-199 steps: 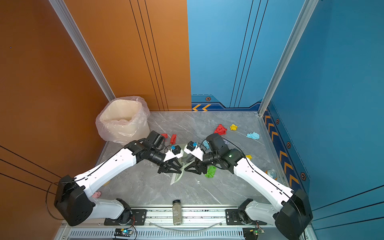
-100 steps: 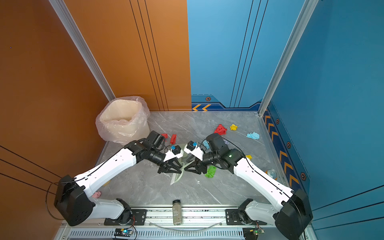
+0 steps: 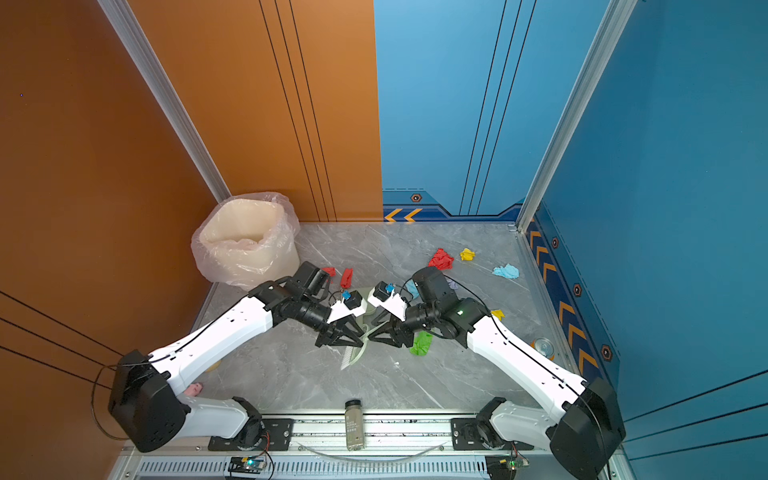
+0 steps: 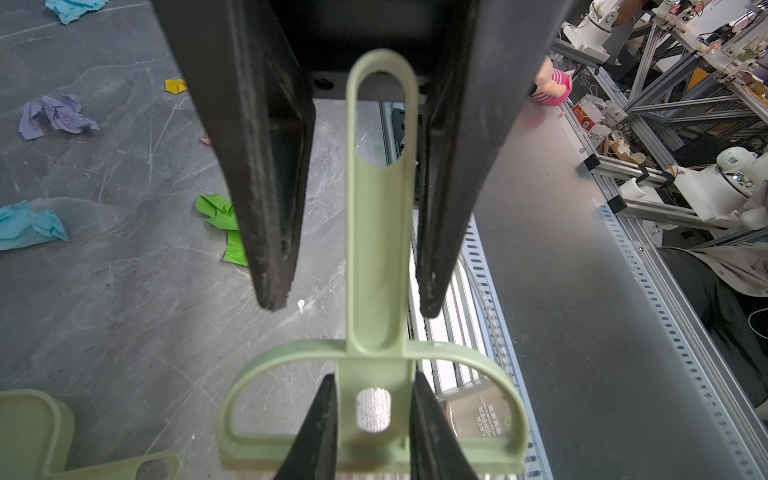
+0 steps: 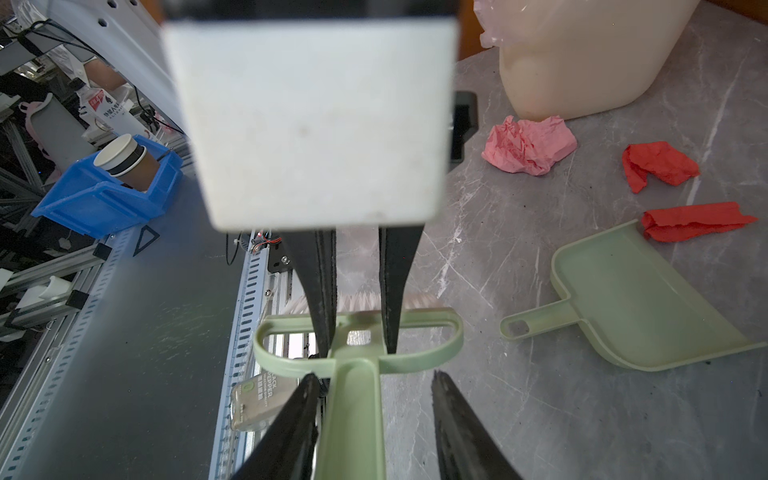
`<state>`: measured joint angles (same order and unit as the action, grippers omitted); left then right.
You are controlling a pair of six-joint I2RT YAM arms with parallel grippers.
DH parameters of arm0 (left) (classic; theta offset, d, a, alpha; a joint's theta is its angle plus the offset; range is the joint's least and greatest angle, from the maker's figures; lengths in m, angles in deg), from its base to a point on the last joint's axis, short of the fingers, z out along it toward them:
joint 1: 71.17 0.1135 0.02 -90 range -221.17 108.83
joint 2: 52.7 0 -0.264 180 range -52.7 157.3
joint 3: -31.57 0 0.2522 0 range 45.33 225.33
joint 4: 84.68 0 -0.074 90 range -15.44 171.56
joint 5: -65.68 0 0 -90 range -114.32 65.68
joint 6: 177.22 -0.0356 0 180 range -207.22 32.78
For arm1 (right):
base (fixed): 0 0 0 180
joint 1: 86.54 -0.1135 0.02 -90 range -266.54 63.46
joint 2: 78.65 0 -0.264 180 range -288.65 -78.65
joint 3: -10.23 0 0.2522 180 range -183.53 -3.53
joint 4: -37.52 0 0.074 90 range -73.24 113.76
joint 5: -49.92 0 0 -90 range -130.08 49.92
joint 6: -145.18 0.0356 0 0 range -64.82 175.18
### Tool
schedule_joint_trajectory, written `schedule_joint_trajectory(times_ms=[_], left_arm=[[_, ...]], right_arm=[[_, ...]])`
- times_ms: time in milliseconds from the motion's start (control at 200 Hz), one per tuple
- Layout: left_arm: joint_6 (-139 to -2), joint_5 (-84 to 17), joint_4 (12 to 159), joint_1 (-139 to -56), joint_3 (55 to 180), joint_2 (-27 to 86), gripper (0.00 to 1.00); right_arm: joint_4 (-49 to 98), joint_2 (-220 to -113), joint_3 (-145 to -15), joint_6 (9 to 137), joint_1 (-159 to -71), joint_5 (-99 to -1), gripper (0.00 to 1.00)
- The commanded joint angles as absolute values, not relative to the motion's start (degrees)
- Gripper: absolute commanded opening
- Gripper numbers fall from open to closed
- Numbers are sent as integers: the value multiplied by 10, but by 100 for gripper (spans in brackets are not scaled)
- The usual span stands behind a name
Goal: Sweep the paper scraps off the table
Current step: 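Close the right gripper on the brush handle beside the left gripper, then release the brush with the left gripper while the right gripper keeps holding it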
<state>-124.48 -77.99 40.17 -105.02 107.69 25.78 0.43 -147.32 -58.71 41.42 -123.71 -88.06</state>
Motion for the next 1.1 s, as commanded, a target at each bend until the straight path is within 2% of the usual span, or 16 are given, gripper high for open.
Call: schedule_joint_trajectory(times_ms=[0, 350, 616, 731, 796, 861, 926, 971, 1096], left_arm=[[-1256, -799, 402, -1049, 1075, 251, 0], [-1254, -800, 404, -1049, 1075, 248, 0], [-1255, -798, 404, -1048, 1074, 246, 0], [-1253, -789, 406, -1049, 1072, 246, 1], [-1255, -787, 406, -1048, 1070, 244, 9], [-1254, -783, 411, -1048, 1066, 240, 22], [-1246, -774, 425, -1048, 1059, 234, 30], [-1236, -764, 439, -1048, 1052, 227, 42], [-1191, -719, 511, -1047, 1005, 195, 66]], right_arm=[[14, -1473, -579, 420, -1236, -891, 45], [3, -1479, -585, 416, -1237, -898, 26], [2, -1483, -585, 416, -1237, -899, 17], [3, -1484, -586, 415, -1237, -897, 6], [5, -1483, -586, 416, -1237, -894, 0], [6, -1481, -586, 418, -1237, -890, 0], [8, -1478, -585, 419, -1236, -888, 0], [9, -1476, -583, 422, -1235, -888, 0], [10, -1467, -579, 424, -1233, -889, 0]])
